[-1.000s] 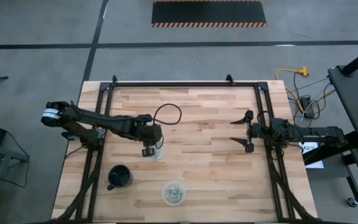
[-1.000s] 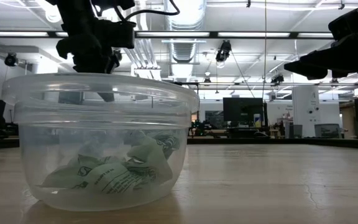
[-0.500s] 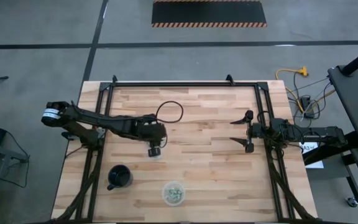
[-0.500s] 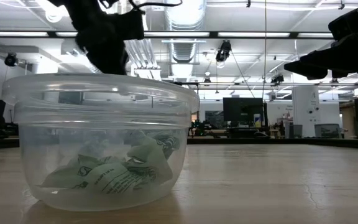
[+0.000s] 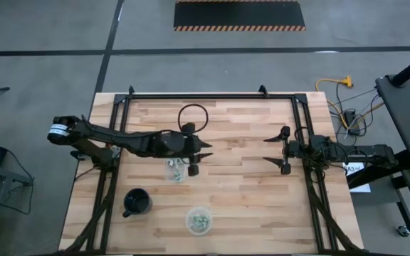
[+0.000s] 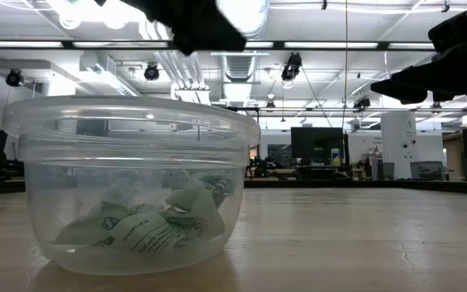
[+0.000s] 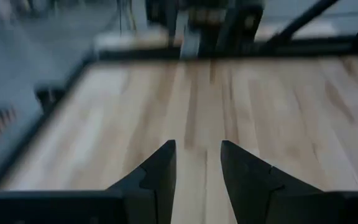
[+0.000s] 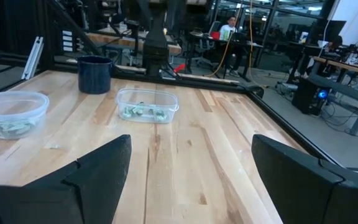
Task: Pick and place Stevia / Truvia into bins
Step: Return to Home Position
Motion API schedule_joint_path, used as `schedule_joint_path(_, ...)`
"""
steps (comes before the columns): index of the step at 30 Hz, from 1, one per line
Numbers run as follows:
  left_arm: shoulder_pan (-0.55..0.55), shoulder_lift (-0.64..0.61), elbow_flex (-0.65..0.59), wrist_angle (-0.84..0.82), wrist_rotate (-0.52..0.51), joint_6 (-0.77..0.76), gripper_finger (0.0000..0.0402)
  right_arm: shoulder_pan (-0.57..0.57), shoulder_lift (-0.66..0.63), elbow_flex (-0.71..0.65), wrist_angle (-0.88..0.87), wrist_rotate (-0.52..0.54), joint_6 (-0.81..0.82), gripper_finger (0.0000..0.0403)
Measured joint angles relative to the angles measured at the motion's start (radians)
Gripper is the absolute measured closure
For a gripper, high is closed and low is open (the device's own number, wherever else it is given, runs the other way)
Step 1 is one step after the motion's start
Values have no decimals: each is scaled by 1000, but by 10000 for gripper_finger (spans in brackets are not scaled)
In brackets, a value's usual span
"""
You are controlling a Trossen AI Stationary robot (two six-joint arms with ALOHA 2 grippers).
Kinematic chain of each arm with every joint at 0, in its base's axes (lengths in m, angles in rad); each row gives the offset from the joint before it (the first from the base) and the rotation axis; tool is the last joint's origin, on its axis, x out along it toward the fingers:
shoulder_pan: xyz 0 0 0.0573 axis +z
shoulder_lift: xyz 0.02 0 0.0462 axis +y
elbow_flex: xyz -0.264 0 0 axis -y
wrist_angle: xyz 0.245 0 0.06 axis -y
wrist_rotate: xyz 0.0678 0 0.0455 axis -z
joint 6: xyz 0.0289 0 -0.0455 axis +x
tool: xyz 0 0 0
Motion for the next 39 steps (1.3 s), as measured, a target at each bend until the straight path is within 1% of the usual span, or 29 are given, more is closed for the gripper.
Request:
schedule_joint_path(3,0,0,0,102,0,90,292,0,0,0,0,0,0,78)
schedule_joint_path(10,0,0,1,246,0,96,292,0,0,0,0,0,0,78)
schedule_joint_path(14,2,0,0,259,0,213,292,0,0,0,0,0,0,78)
schedule_joint_path(17,2,0,0,265,0,242,292,0,0,0,0,0,0,78)
schedule_joint_path(20,4,8,-1,314,0,299,292,0,0,0,0,0,0,78)
schedule_joint_path(22,4,23,1,374,1,309,292,0,0,0,0,0,0,78)
schedule_joint_path(27,4,35,4,451,2,293,292,-1,0,0,0,0,0,78)
schedule_joint_path(32,3,40,-3,437,13,274,292,-1,0,0,1,1,0,78)
schedule_joint_path(34,4,39,-3,450,86,273,292,0,-1,0,-1,0,0,78)
schedule_joint_path(38,16,37,-2,459,372,303,292,0,0,0,0,0,0,78)
schedule_joint_path(39,21,37,-2,459,417,310,292,0,0,0,-1,0,0,78)
